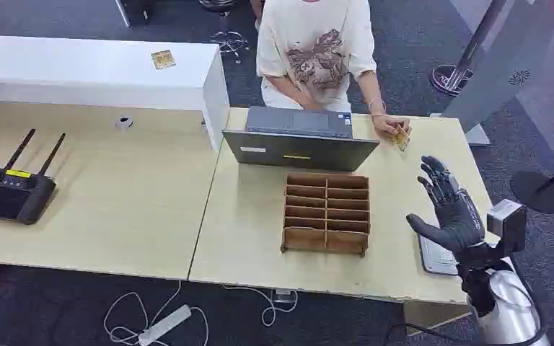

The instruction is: Pass the card to the sensor for recognition and then transmit it.

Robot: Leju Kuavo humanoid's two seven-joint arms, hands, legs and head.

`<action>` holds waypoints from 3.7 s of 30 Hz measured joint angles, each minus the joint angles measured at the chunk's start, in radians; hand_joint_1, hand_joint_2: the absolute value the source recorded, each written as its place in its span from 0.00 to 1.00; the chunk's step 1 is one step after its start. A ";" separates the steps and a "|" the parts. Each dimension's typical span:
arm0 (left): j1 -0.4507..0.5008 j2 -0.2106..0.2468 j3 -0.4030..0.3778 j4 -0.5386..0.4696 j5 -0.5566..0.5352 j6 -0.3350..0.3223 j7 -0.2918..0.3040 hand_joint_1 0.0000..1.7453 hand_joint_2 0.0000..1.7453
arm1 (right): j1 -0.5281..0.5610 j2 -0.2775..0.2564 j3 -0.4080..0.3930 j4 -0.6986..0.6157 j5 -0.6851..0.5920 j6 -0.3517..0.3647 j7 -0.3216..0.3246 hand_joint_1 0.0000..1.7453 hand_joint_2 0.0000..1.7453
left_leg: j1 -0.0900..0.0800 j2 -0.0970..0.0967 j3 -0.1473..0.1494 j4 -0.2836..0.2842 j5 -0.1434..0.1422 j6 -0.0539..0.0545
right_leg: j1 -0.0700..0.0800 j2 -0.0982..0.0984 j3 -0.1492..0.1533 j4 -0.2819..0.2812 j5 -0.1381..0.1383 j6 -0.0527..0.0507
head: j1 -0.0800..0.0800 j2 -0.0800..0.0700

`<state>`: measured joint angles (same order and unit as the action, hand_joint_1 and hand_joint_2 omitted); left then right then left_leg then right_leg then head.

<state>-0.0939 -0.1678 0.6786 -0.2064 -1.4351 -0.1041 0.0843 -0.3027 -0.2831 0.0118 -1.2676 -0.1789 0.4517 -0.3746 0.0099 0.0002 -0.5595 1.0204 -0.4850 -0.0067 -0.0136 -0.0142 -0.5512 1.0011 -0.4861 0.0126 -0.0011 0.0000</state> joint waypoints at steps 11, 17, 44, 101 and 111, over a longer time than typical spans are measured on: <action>0.000 0.000 0.000 0.000 -0.002 0.001 0.001 0.00 0.00 | -0.058 0.002 0.041 0.005 0.131 -0.152 0.006 0.00 1.00 | 0.000 0.000 0.000 0.000 0.000 0.000 | 0.000 0.000 0.000 0.001 0.000 0.000 | 0.000 0.000; 0.000 -0.003 0.001 0.000 -0.004 0.003 0.004 0.00 0.00 | -0.134 0.049 0.102 -0.004 0.327 -0.389 0.035 0.00 1.00 | 0.000 0.000 0.001 0.000 0.000 -0.001 | 0.000 0.000 0.000 0.002 0.000 0.000 | 0.000 0.000; -0.009 -0.006 0.005 0.000 -0.041 -0.030 0.005 0.00 0.00 | -0.594 0.187 0.277 0.248 1.087 -0.791 0.291 0.00 1.00 | 0.000 0.000 0.000 0.000 0.003 -0.002 | 0.000 0.000 -0.001 0.004 0.002 -0.002 | 0.000 0.000; -0.016 -0.005 0.004 0.000 -0.060 -0.050 0.005 0.00 0.00 | -0.958 0.268 0.340 0.866 1.312 -0.726 0.484 1.00 1.00 | 0.000 0.000 -0.002 0.000 0.005 -0.003 | 0.000 0.001 -0.005 0.004 0.003 -0.003 | 0.000 0.000; -0.016 -0.004 0.004 0.000 -0.048 -0.048 0.006 0.00 0.00 | -0.943 0.268 0.301 0.859 1.263 -0.770 0.412 1.00 1.00 | 0.000 0.000 -0.002 0.000 0.005 -0.004 | 0.000 0.001 -0.005 0.005 0.003 -0.003 | 0.000 0.000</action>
<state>-0.1095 -0.1720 0.6825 -0.2064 -1.4832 -0.1526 0.0900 -1.2461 -0.0149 0.3132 -0.4082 1.0841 -0.3182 0.0374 0.0100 0.0004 -0.5612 1.0206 -0.4803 -0.0103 -0.0134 -0.0133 -0.5565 1.0057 -0.4831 0.0096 -0.0011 0.0000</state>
